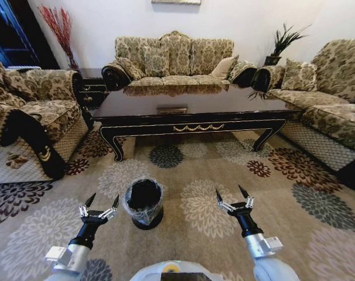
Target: Move to the front of the table and pick up the trash from the floor, then place it into the trash bin.
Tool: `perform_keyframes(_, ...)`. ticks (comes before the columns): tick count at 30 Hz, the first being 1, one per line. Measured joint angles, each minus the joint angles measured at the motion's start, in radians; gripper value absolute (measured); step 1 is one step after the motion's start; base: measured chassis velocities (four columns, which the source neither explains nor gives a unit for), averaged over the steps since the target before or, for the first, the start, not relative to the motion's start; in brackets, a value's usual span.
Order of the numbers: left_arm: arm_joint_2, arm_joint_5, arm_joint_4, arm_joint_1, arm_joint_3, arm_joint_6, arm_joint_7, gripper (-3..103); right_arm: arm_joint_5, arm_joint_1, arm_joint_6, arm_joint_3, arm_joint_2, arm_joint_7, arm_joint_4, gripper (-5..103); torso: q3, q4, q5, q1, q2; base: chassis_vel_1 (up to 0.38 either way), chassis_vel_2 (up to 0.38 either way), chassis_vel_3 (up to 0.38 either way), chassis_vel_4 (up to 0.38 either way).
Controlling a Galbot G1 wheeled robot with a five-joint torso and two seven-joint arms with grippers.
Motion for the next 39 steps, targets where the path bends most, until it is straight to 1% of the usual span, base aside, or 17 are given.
perform_keyframes(13, 0.001, 0.0, 0.0, -0.001, 0.001, 0.002, -0.001, 100, 0.001, 0.001, -0.001, -0.001, -0.001, 0.001, 0.0, 100, 0.0, 0.0, 0.0, 0.0, 0.0, 0.0, 0.0, 0.0, 0.0)
perform_keyframes(20, 0.001, 0.0, 0.0, -0.001, 0.001, 0.003, -0.002, 100, 0.001, 0.001, -0.001, -0.001, -0.001, 0.001, 0.0, 100, 0.0, 0.0, -0.0001, 0.0, 0.0, 0.049, -0.058, -0.072, 0.057)
perform_keyframes(39, 0.001, 0.0, 0.0, -0.001, 0.001, 0.004, -0.003, 100, 0.002, 0.001, -0.002, -0.001, -0.001, 0.002, 0.0, 100, 0.0, 0.0, 0.0, 0.0, 0.0, 0.164, -0.162, -0.158, 0.164)
